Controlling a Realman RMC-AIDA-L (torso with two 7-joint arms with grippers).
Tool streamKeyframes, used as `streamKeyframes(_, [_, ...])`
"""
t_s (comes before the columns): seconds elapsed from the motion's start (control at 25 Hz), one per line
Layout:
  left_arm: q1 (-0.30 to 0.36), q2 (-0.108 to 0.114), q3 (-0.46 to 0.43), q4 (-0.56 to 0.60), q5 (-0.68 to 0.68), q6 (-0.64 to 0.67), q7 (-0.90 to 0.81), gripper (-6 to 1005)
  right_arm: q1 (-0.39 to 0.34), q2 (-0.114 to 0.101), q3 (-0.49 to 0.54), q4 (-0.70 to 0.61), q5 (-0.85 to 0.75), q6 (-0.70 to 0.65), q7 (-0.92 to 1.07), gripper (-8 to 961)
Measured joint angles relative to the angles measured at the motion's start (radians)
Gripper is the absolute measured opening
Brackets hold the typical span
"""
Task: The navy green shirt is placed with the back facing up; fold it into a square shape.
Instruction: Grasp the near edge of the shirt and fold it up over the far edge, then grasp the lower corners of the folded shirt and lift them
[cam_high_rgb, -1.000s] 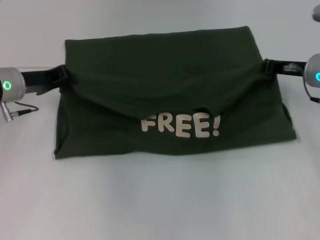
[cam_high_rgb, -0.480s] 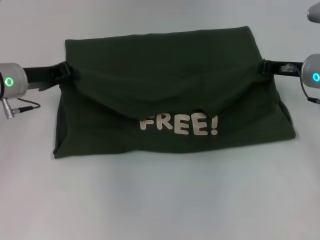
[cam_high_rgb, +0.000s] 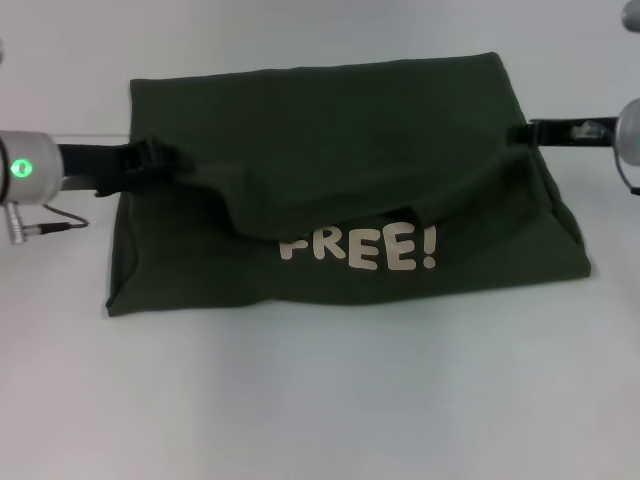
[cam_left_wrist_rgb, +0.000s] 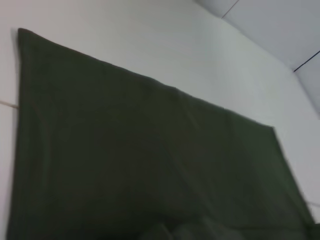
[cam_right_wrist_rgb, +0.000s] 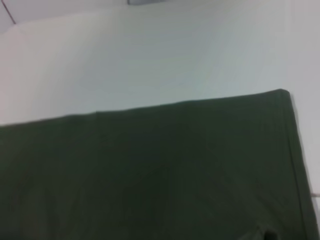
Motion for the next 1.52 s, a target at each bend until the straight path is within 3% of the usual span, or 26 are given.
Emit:
streamKeyframes(0.16, [0.081, -0.022, -0.056, 0.102, -0.07, 0.124, 0.004, 335, -0.074, 0.01, 0.048, -0.134, 0.021, -0.126, 0.043, 392])
streamKeyframes(0.32, [0.167, -0.008, -0.07, 0.115, -0.192, 0.235, 0.039, 477, -0.164, 0.012, 0.076, -0.213, 0.149, -0.248, 0.011, 515])
streamKeyframes(0.44, [0.211, 0.006, -0.084, 0.094, -0.23, 0.292, 0.095, 613, -0.218, -0.003, 0.091, -0.214, 0.268, -0.345, -0.044, 606])
streamKeyframes(0.72, [0.262, 0.005, -0.081, 0.055, -0.214, 0.335, 0.319, 890, -0.315, -0.009, 0.187, -0.158, 0.45, -0.538, -0.227, 857])
streamKeyframes(1.16, [0.271, -0.026, -0.08, 0.015, -0.142, 0.173, 0.33, 886, -0.319, -0.014, 0.218, -0.118, 0.464, -0.556, -0.263, 857])
streamKeyframes(1.52, [0.264, -0.029, -0.075, -0.03, -0.138, 0.119, 0.367, 886, -0.314, -0.013, 0.219, -0.118, 0.47, -0.554, -0.264, 857])
